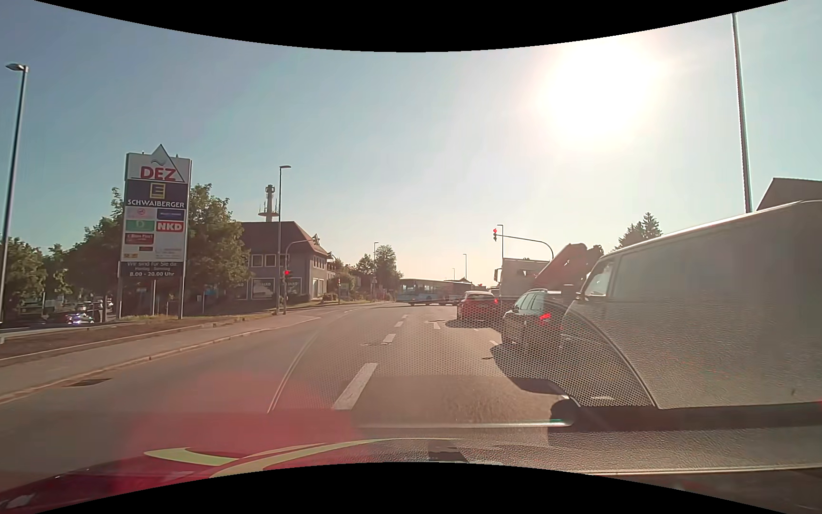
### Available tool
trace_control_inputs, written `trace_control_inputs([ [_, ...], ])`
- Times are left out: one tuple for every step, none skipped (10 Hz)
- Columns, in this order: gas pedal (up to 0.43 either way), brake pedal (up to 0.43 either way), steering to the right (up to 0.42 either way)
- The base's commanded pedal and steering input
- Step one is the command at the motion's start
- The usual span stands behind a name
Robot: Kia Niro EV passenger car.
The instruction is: Follow the waypoints while adhering to traffic rules and regulations
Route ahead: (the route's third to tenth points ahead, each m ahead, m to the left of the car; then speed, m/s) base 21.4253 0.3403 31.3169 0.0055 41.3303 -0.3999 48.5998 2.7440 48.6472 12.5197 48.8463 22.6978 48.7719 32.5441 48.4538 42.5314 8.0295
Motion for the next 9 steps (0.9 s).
trace_control_inputs([
  [0.0,0.085,0.018],
  [0.0,0.104,0.014],
  [0.0,0.128,0.011],
  [0.0,0.14,0.01],
  [0.0,0.146,0.01],
  [0.0,0.165,0.009],
  [0.0,0.183,0.009],
  [0.0,0.189,0.009],
  [0.0,0.189,0.009],
])
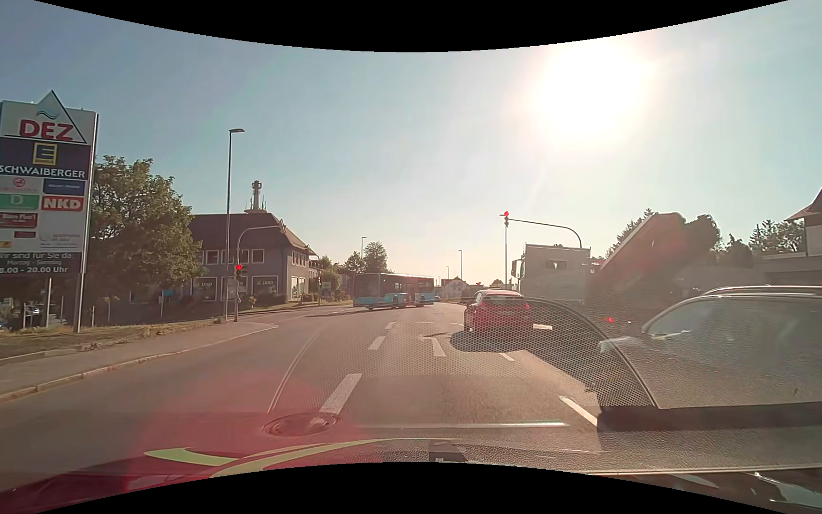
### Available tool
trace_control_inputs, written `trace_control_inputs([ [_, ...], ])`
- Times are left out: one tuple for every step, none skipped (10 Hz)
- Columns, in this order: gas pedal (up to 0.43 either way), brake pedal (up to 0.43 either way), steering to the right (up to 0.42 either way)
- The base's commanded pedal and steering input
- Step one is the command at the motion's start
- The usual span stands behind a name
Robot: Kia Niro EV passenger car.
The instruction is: Follow the waypoints while adhering to traffic rules and regulations
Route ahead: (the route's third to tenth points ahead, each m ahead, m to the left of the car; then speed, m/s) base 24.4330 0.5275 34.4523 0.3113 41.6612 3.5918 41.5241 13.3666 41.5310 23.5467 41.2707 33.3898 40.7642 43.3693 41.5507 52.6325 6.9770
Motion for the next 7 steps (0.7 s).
trace_control_inputs([
  [0.0,0.195,0.008],
  [0.0,0.195,0.006],
  [0.0,0.195,0.006],
  [0.0,0.201,0.006],
  [0.0,0.201,0.007],
  [0.0,0.201,0.007],
  [0.0,0.201,0.007],
])
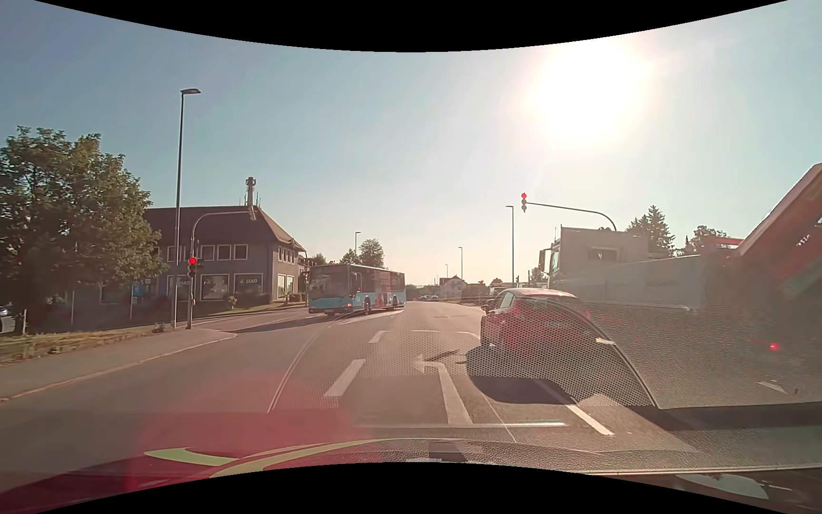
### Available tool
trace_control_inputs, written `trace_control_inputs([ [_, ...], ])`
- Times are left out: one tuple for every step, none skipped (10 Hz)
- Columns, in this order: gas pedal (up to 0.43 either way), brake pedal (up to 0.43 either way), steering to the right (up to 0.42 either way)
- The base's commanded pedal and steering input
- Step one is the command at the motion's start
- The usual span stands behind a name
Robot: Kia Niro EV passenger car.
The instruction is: Follow the waypoints while adhering to traffic rules and regulations
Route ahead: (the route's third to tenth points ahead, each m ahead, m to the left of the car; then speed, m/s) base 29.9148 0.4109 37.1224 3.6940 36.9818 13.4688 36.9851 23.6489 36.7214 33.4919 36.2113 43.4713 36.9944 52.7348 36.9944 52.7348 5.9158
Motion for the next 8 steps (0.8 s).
trace_control_inputs([
  [0.0,0.195,0.007],
  [0.0,0.195,0.003],
  [0.0,0.189,-0.002],
  [0.0,0.189,-0.002],
  [0.0,0.189,-0.003],
  [0.0,0.189,-0.004],
  [0.0,0.189,-0.005],
  [0.0,0.189,-0.004],
])
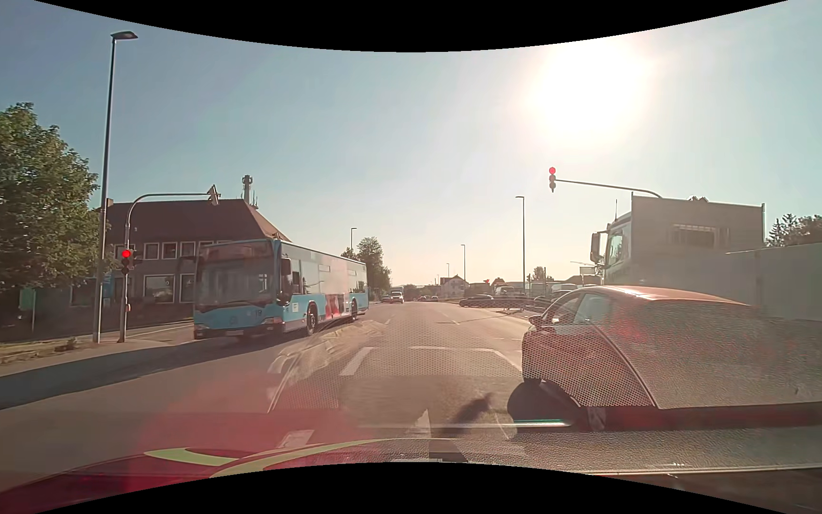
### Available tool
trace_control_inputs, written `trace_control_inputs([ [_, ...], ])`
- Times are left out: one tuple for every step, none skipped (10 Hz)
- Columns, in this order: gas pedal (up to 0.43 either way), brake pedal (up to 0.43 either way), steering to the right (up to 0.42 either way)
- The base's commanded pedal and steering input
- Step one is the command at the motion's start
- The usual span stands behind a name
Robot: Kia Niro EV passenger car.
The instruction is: Follow the waypoints while adhering to traffic rules and regulations
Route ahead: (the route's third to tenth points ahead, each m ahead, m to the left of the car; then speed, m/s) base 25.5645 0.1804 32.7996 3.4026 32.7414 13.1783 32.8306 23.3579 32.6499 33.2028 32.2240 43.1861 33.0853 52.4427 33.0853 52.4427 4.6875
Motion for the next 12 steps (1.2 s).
trace_control_inputs([
  [0.0,0.189,-0.004],
  [0.0,0.189,-0.004],
  [0.0,0.189,-0.003],
  [0.0,0.189,-0.003],
  [0.0,0.189,-0.003],
  [0.0,0.195,-0.003],
  [0.0,0.201,-0.003],
  [0.0,0.201,-0.003],
  [0.0,0.201,-0.003],
  [0.0,0.207,-0.003],
  [0.0,0.207,-0.003],
  [0.0,0.207,-0.002],
])
